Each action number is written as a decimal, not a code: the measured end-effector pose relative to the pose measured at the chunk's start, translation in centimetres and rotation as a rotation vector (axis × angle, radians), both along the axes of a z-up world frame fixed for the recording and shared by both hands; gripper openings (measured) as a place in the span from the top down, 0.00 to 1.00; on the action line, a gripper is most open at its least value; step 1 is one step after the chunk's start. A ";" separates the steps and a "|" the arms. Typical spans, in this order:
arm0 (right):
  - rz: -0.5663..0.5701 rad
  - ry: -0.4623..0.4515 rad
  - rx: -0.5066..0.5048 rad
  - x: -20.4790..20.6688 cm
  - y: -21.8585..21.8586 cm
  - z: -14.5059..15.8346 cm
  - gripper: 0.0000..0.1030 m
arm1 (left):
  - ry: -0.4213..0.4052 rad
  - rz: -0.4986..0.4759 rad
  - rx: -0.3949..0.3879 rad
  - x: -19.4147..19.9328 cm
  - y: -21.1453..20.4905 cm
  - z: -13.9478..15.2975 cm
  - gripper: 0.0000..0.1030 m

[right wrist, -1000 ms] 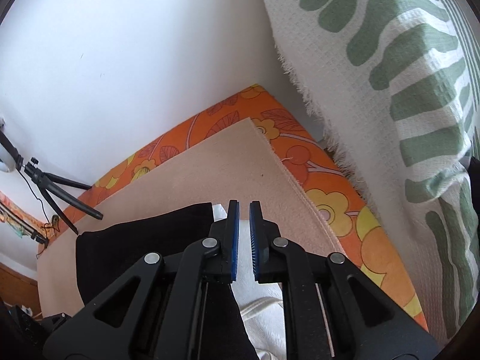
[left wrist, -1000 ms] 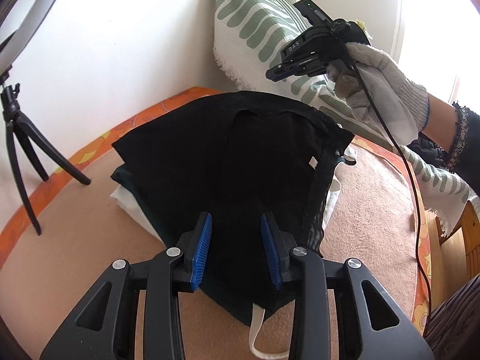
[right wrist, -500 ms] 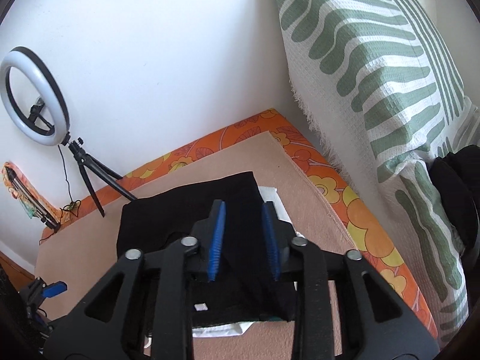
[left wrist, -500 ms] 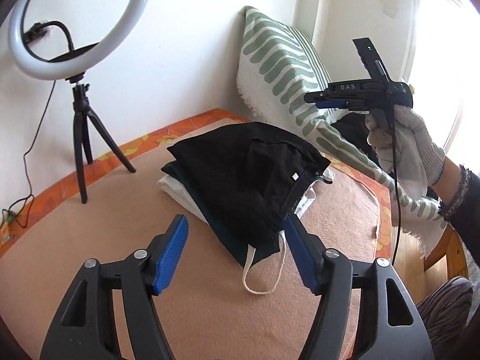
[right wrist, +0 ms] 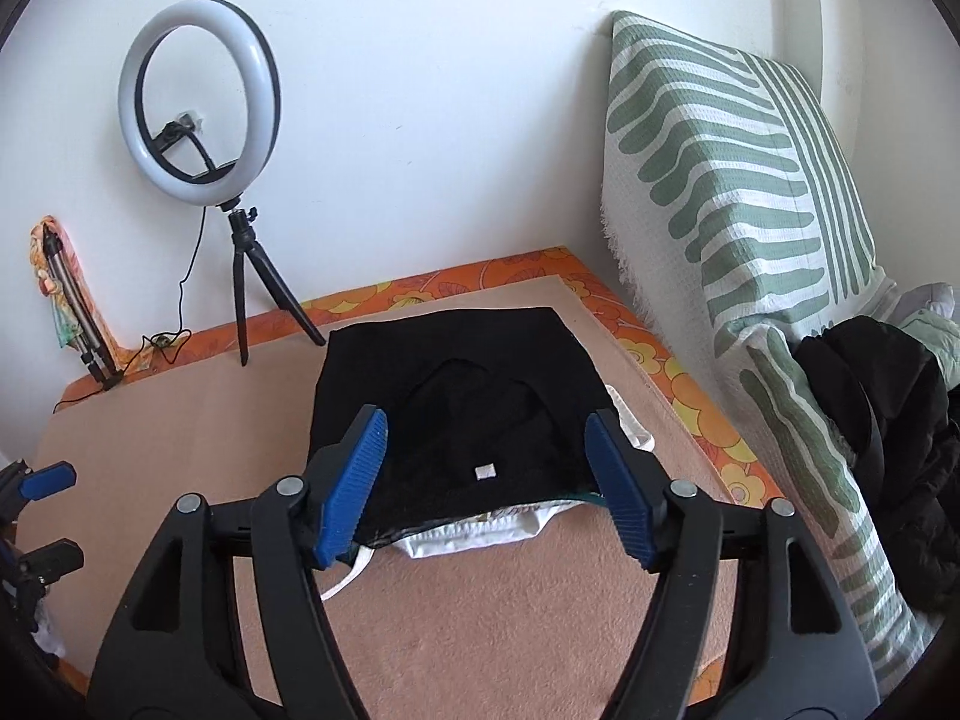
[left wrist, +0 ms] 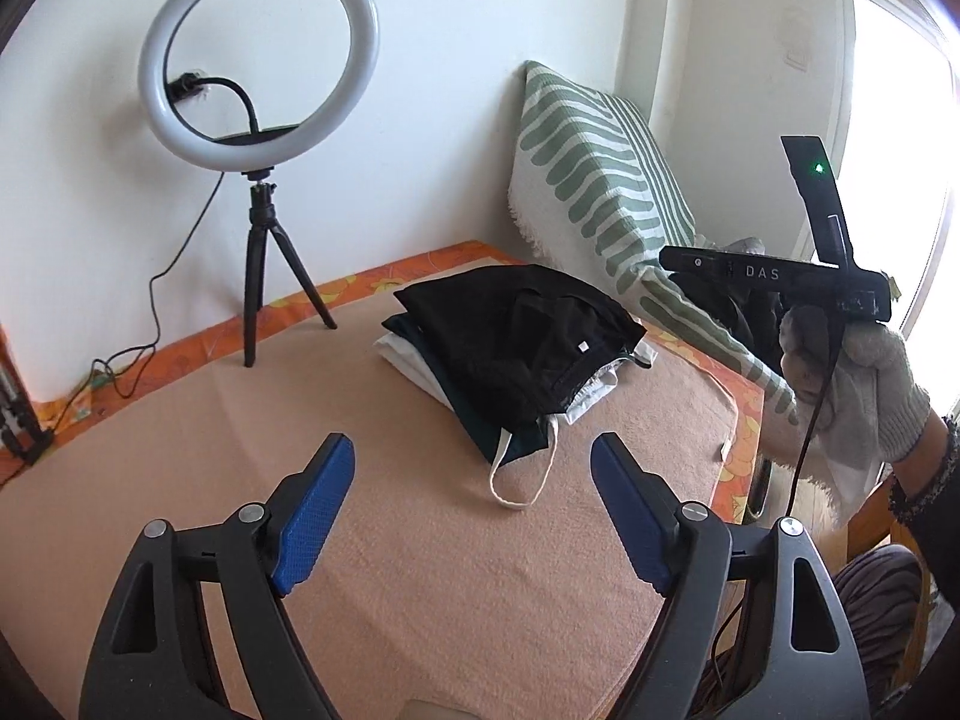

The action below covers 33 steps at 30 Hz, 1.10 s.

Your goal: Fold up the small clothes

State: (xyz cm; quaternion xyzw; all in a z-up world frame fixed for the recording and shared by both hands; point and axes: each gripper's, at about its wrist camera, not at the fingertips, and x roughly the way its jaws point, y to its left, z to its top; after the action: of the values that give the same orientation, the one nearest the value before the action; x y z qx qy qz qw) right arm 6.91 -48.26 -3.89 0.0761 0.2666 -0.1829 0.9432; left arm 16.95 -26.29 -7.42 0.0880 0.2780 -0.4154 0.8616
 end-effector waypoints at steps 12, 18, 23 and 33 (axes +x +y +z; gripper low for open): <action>-0.086 -0.033 -0.086 -3.9 6.5 -1.6 0.11 | -0.072 0.085 0.046 -3.0 2.6 0.0 0.13; -0.119 -0.066 -0.113 -4.3 8.5 -2.6 0.07 | -0.109 0.111 0.052 -3.6 3.2 -0.2 0.02; -0.131 -0.103 -0.119 -4.4 9.6 -2.9 0.02 | -0.119 0.115 0.062 -3.9 3.4 -0.4 0.02; -0.139 -0.130 -0.106 -4.1 9.7 -3.7 0.01 | -0.153 0.140 0.067 -4.1 3.6 -0.5 0.01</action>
State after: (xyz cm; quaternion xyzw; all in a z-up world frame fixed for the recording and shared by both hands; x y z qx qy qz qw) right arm 2.80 -38.57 -7.58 0.0559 0.1889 -0.2566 0.9462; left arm 12.84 -22.74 -7.95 0.1287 0.2308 -0.3365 0.9039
